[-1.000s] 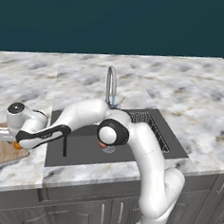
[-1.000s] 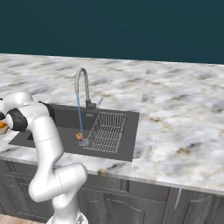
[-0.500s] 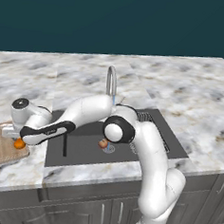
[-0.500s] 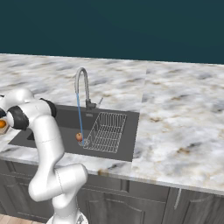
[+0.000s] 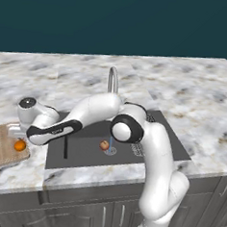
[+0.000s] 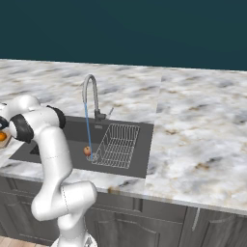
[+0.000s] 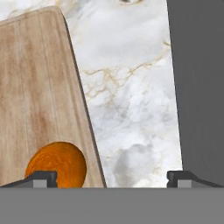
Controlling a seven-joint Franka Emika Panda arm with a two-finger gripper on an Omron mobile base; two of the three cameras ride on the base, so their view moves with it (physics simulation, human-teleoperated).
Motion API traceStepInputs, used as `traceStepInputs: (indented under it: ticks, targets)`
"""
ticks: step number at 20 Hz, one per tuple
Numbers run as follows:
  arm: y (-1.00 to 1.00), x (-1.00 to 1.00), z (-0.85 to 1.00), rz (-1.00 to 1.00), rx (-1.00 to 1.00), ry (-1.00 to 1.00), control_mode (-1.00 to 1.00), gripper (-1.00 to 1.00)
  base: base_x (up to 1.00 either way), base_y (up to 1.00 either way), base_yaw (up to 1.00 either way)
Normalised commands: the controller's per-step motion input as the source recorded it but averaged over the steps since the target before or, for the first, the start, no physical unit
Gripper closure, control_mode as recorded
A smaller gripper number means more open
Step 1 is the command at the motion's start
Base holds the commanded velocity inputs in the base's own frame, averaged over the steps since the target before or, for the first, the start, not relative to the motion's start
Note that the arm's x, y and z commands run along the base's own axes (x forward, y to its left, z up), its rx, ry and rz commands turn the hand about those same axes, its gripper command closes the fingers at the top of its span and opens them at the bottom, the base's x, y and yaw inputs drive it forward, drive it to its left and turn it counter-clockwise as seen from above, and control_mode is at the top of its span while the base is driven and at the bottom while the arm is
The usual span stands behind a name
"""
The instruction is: Pick the tangerine, peach from the sink and place them on the cutting board to airdry. Then turn off the sink faucet.
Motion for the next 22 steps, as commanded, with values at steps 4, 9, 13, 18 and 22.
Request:
traceStepInputs:
  ticks: [4, 9, 13, 18, 22]
  targets:
    - [-0.35, 0.0, 0.02, 0.0, 0.0, 0.0, -1.0, -1.0, 0.0, 0.0, 0.0]
    - [-0.41, 0.0, 0.0, 0.0, 0.0, 0.01, -1.0, -1.0, 0.0, 0.0, 0.0]
    - [-0.42, 0.0, 0.0, 0.0, 0.0, 0.01, -1.0, -1.0, 0.0, 0.0, 0.0]
    - [-0.39, 0.0, 0.0, 0.0, 0.0, 0.0, -1.0, -1.0, 0.0, 0.0, 0.0]
    - [-0.36, 0.0, 0.0, 0.0, 0.0, 0.0, -1.0, -1.0, 0.0, 0.0, 0.0]
